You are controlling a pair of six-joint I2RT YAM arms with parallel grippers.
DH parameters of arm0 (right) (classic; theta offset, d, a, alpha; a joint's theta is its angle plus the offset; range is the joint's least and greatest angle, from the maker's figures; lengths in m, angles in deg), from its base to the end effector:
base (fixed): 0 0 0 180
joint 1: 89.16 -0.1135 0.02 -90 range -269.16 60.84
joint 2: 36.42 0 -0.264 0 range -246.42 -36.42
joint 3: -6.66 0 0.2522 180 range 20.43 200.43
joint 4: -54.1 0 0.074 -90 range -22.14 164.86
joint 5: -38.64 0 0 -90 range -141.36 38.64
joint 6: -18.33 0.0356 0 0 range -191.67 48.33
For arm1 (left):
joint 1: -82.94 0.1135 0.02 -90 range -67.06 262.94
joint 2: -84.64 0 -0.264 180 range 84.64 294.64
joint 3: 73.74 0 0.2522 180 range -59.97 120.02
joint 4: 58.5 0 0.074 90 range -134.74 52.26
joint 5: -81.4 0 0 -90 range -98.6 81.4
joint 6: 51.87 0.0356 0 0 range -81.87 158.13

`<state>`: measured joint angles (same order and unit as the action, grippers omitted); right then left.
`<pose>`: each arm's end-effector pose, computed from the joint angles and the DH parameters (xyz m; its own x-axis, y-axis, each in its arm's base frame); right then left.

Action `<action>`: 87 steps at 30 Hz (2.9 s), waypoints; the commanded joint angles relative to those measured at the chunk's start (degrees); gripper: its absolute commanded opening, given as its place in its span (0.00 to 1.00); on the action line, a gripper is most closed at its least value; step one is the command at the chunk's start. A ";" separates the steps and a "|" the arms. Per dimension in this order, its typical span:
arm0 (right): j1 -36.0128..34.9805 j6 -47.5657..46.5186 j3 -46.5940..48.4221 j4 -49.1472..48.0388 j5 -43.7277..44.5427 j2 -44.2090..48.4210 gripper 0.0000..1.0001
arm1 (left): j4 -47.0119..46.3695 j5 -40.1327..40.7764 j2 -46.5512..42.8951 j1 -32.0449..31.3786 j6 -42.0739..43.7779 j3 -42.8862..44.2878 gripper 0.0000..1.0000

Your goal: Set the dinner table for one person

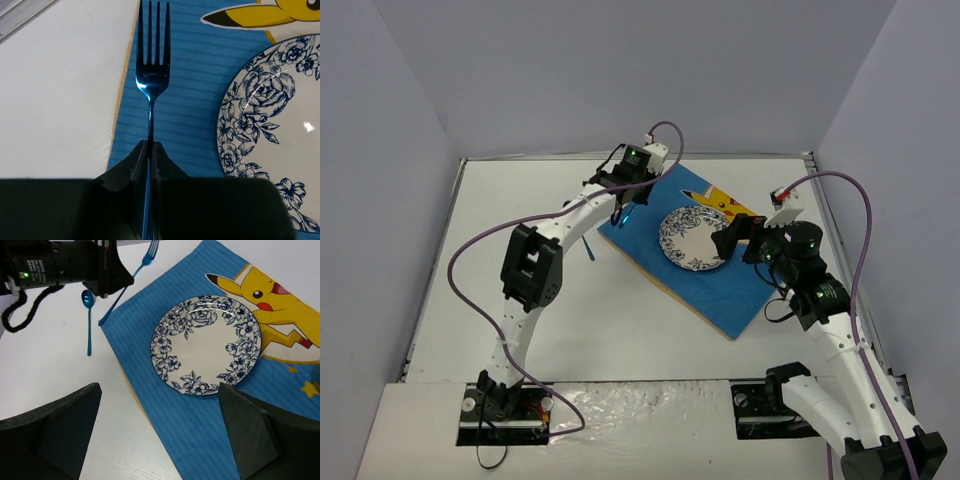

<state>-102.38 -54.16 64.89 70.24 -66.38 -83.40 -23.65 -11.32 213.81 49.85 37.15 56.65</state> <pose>0.1879 0.0536 0.3465 -0.2212 0.2465 -0.9435 -0.4254 0.8462 0.3208 0.4432 -0.2908 0.2629 -0.4738 0.2884 -0.8321 0.5704 0.8204 -0.0405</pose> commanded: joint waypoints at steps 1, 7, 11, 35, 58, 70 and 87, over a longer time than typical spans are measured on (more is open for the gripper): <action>-0.32 0.43 0.27 -2.91 0.30 0.45 1.00 | -1.40 -4.23 1.30 -0.30 3.48 5.94 0.00; -0.32 -0.02 0.71 -2.64 0.70 0.31 1.00 | -0.44 -4.93 5.91 -0.48 5.12 10.28 0.00; -0.32 0.14 0.34 -2.64 0.12 0.31 1.00 | 0.11 -4.66 8.06 -0.40 6.26 11.67 0.00; -0.32 0.73 -0.70 -2.64 0.04 -0.56 1.00 | 0.26 -5.26 14.52 0.70 7.94 11.80 0.00; -0.41 -1.26 -1.08 -2.64 -0.97 2.20 1.00 | -5.79 23.79 -19.16 4.07 -21.83 -15.05 0.92; -0.50 -1.95 -2.55 -2.64 -3.17 4.91 1.00 | -3.62 26.93 -21.24 9.49 -39.03 -29.72 0.87; -0.50 -1.96 -3.84 -0.71 -2.82 6.97 1.00 | -6.44 23.55 -10.05 12.96 -43.99 -30.19 0.57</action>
<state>-102.40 -55.44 60.97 72.04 -68.39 -77.09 -28.28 11.96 203.85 62.34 -5.04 24.49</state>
